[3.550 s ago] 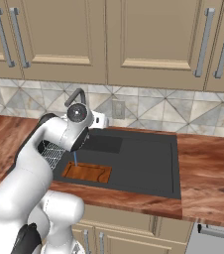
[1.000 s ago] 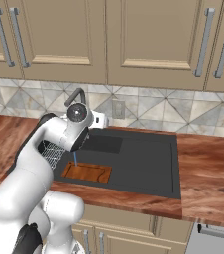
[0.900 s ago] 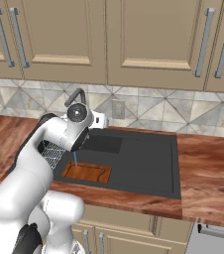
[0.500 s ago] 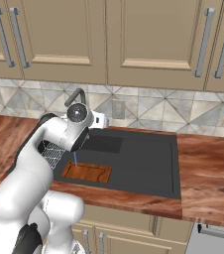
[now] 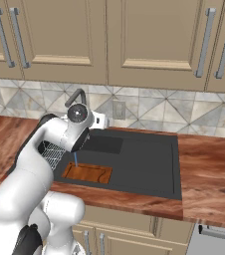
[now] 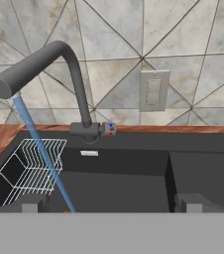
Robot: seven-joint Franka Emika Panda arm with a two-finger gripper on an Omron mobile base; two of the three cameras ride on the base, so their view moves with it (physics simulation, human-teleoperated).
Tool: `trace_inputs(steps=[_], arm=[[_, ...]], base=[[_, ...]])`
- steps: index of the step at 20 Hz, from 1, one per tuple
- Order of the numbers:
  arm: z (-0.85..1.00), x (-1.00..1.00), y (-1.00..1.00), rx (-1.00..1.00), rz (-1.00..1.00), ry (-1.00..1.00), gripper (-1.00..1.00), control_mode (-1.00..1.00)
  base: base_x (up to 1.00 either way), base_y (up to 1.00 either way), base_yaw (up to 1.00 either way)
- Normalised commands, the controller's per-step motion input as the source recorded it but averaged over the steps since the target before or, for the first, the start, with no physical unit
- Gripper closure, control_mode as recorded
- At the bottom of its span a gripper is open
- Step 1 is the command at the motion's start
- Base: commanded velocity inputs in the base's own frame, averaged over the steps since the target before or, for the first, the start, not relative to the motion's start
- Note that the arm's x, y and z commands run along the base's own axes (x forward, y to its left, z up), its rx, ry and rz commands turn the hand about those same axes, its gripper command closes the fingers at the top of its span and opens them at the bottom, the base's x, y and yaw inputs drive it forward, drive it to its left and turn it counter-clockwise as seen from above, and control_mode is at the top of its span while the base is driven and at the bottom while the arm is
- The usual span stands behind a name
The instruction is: Turn on the sink faucet with hot water and rinse the cutting board for ten seconds, then turn off the faucet. Push the cutting board to reach the water if necessary.
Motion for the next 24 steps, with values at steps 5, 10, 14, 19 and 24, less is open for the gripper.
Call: trace_inputs(steps=[5, 10, 14, 19, 24], arm=[[0.00, 0.00, 0.00, 0.00, 0.00, 0.00, -1.00, -1.00], [0.00, 0.00, 0.00, 0.00, 0.00, 0.00, -1.00, -1.00], [0.00, 0.00, 0.00, 0.00, 0.00, 0.00, -1.00, -1.00], [0.00, 0.00, 0.00, 0.00, 0.00, 0.00, -1.00, -1.00], [0.00, 0.00, 0.00, 0.00, 0.00, 0.00, -1.00, -1.00]], base=[[0.00, 0.00, 0.00], [0.00, 0.00, 0.00], [0.00, 0.00, 0.00], [0.00, 0.00, 0.00], [0.00, 0.00, 0.00]])
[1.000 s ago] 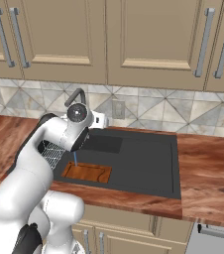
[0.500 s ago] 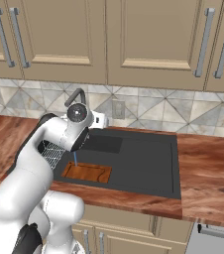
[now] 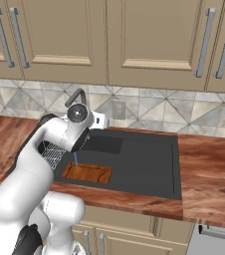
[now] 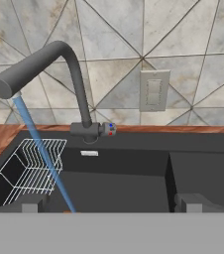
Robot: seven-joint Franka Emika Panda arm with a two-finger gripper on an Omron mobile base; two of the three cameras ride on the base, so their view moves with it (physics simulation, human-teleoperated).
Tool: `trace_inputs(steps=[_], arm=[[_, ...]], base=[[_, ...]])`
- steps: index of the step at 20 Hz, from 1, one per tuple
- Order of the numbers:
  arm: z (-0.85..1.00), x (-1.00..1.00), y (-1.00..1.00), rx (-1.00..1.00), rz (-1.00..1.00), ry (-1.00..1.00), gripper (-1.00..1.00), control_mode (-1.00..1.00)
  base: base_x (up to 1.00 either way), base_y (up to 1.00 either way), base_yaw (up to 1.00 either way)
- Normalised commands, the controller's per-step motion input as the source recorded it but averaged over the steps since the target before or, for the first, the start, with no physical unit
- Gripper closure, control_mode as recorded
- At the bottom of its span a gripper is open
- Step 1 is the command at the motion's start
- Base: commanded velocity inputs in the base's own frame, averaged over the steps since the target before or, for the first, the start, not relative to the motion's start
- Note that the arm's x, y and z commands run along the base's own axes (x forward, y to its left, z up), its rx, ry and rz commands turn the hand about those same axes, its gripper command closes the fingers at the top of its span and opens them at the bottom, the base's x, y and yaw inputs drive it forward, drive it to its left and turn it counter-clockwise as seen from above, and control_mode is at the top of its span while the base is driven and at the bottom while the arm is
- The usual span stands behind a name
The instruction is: Turn on the sink faucet with hot water and rinse the cutting board for ten seconds, then turn off the faucet. Push the cutting board to reach the water if necessary.
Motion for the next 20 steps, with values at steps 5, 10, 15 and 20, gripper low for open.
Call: trace_inputs(steps=[5, 10, 15, 20], arm=[[0.00, 0.00, 0.00, 0.00, 0.00, 0.00, -1.00, -1.00], [0.00, 0.00, 0.00, 0.00, 0.00, 0.00, -1.00, -1.00], [0.00, 0.00, 0.00, 0.00, 0.00, 0.00, -1.00, -1.00], [0.00, 0.00, 0.00, 0.00, 0.00, 0.00, -1.00, -1.00]], base=[[0.00, 0.00, 0.00], [0.00, 0.00, 0.00], [0.00, 0.00, 0.00], [0.00, 0.00, 0.00]])
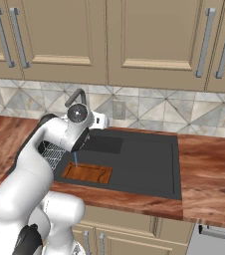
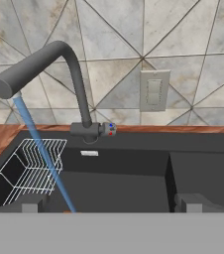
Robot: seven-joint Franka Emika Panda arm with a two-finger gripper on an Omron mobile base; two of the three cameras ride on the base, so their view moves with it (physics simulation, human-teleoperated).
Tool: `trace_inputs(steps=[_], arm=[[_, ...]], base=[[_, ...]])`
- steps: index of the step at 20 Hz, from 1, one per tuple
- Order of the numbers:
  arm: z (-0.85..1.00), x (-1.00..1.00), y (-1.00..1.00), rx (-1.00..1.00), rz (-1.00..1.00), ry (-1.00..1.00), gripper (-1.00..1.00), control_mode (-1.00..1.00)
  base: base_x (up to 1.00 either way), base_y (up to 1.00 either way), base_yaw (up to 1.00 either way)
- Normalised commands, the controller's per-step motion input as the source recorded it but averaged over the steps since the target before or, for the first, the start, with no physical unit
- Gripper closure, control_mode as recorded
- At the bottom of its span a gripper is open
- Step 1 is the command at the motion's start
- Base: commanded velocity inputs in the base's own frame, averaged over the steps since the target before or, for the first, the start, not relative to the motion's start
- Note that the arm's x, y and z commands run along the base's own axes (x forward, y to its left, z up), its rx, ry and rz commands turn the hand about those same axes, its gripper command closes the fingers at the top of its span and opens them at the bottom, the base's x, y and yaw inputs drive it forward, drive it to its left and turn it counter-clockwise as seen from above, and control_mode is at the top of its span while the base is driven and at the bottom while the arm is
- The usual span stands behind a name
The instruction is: Turn on the sink faucet with hot water and rinse the cutting board for ten seconds, then turn off the faucet. Push the cutting board to reach the water if necessary.
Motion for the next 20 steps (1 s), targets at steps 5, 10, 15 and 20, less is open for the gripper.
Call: trace_inputs(steps=[5, 10, 15, 20], arm=[[0.00, 0.00, 0.00, 0.00, 0.00, 0.00, -1.00, -1.00], [0.00, 0.00, 0.00, 0.00, 0.00, 0.00, -1.00, -1.00], [0.00, 0.00, 0.00, 0.00, 0.00, 0.00, -1.00, -1.00], [0.00, 0.00, 0.00, 0.00, 0.00, 0.00, -1.00, -1.00]], base=[[0.00, 0.00, 0.00], [0.00, 0.00, 0.00], [0.00, 0.00, 0.00], [0.00, 0.00, 0.00]])
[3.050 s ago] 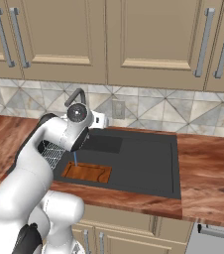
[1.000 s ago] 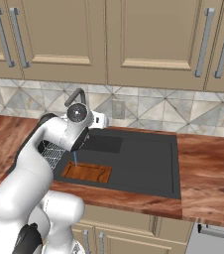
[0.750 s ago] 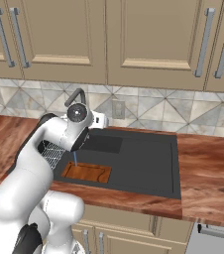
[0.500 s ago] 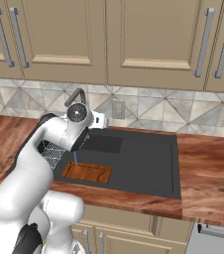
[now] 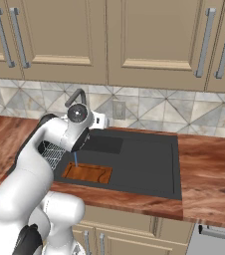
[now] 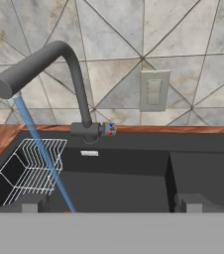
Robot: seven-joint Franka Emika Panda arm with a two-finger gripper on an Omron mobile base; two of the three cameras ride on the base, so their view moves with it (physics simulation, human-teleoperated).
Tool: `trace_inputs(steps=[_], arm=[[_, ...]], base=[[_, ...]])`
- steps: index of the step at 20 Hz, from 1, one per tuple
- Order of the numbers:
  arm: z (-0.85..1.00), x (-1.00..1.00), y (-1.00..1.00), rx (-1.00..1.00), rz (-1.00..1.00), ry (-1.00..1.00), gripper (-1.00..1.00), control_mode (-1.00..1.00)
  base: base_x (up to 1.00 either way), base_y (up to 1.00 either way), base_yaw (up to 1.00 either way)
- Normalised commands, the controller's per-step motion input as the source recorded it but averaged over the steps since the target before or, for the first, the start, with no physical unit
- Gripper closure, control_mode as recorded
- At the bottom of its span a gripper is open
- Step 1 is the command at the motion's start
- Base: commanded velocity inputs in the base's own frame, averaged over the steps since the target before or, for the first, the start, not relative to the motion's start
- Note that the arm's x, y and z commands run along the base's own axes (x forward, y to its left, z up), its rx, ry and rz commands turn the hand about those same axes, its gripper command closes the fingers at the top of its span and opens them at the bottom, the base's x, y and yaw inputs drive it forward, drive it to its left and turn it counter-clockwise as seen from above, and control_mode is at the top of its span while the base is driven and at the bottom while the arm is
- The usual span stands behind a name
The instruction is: Turn on the sink faucet with hot water and rinse the cutting board for ten seconds, then turn off the faucet. Push the cutting board to reach the water if necessary.
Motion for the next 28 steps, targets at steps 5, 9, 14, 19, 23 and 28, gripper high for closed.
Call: trace_inputs(steps=[5, 9, 14, 19, 23, 28], arm=[[0.00, 0.00, 0.00, 0.00, 0.00, 0.00, -1.00, -1.00], [0.00, 0.00, 0.00, 0.00, 0.00, 0.00, -1.00, -1.00], [0.00, 0.00, 0.00, 0.00, 0.00, 0.00, -1.00, -1.00], [0.00, 0.00, 0.00, 0.00, 0.00, 0.00, -1.00, -1.00], [0.00, 0.00, 0.00, 0.00, 0.00, 0.00, -1.00, -1.00], [0.00, 0.00, 0.00, 0.00, 0.00, 0.00, -1.00, -1.00]], base=[[0.00, 0.00, 0.00], [0.00, 0.00, 0.00], [0.00, 0.00, 0.00], [0.00, 0.00, 0.00], [0.00, 0.00, 0.00], [0.00, 0.00, 0.00]])
